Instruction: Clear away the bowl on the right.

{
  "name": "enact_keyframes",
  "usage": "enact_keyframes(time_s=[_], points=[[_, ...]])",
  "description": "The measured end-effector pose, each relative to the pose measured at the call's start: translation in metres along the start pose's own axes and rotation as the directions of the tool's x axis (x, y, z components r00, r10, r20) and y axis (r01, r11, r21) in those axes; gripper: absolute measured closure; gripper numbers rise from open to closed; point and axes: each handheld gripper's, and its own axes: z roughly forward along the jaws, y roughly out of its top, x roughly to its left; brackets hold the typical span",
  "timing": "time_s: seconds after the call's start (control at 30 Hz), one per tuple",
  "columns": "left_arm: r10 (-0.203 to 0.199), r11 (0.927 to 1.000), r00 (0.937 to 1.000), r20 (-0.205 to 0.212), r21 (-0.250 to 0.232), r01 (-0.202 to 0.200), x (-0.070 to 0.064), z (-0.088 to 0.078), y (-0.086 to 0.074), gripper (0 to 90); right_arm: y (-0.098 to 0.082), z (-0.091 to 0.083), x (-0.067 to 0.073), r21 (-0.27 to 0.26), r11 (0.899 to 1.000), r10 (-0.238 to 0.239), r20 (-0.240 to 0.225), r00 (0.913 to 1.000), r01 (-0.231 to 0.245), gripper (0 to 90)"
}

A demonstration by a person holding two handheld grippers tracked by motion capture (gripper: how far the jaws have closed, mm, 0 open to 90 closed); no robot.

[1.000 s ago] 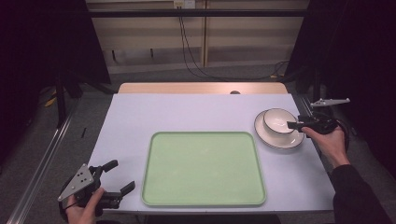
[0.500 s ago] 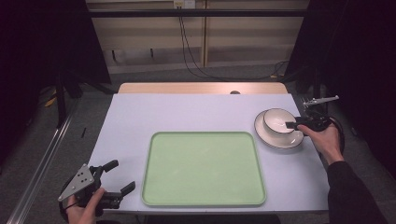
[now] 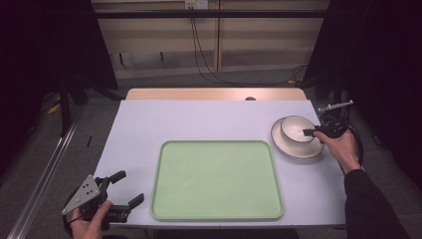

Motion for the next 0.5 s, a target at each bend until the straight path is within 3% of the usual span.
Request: enact_keyframes(time_s=[0.5], points=[[0.0, 1.0, 1.0, -0.001, 0.002, 0.0, 0.0004, 0.0003, -0.0001, 1.5, 0.0043, 0.0093, -0.0036, 0.021, 0.999, 0.041, 0.015, 0.999, -0.041, 79.4]])
